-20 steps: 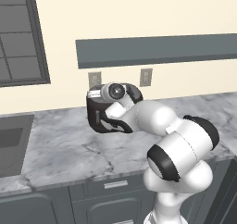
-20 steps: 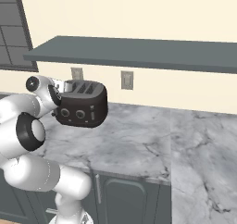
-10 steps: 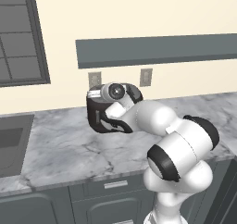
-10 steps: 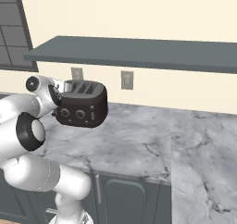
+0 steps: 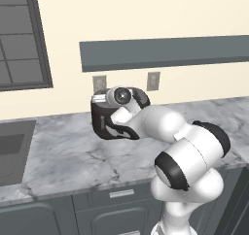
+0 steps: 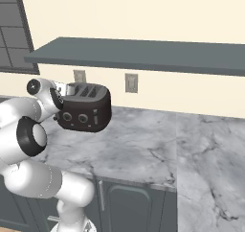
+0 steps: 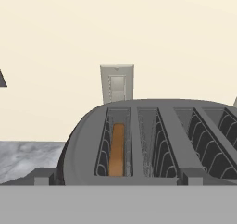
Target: Start the toaster. Once the lever pops up, take the bread to the plate on the dining counter.
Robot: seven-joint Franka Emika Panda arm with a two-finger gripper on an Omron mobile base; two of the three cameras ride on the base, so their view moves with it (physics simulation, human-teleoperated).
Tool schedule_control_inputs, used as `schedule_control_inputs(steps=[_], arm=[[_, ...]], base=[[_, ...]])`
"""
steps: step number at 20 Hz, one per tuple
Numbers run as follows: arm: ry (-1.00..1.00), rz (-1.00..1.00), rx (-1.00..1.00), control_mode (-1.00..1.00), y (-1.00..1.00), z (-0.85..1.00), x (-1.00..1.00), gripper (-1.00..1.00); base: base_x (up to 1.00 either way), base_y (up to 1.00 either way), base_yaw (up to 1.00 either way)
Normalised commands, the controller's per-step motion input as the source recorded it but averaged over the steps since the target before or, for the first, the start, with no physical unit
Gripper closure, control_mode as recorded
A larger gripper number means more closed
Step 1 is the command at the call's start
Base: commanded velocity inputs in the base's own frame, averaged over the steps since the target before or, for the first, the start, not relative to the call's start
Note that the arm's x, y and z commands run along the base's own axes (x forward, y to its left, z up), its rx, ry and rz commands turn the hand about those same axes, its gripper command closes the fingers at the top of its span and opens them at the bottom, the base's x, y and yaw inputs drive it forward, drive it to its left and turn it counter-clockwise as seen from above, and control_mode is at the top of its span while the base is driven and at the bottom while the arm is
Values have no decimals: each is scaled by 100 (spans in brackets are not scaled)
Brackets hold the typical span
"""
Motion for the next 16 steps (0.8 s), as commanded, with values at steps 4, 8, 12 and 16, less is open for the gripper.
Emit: schedule_control_inputs(steps=[4,8,12,16], arm=[[0,0,0,-100,0,0,0,-100],[0,0,0,-100,0,0,0,-100],[0,0,0,-100,0,0,0,-100],[0,0,0,-100,0,0,0,-100]], base=[[0,0,0],[0,0,0],[0,0,0],[0,0,0]])
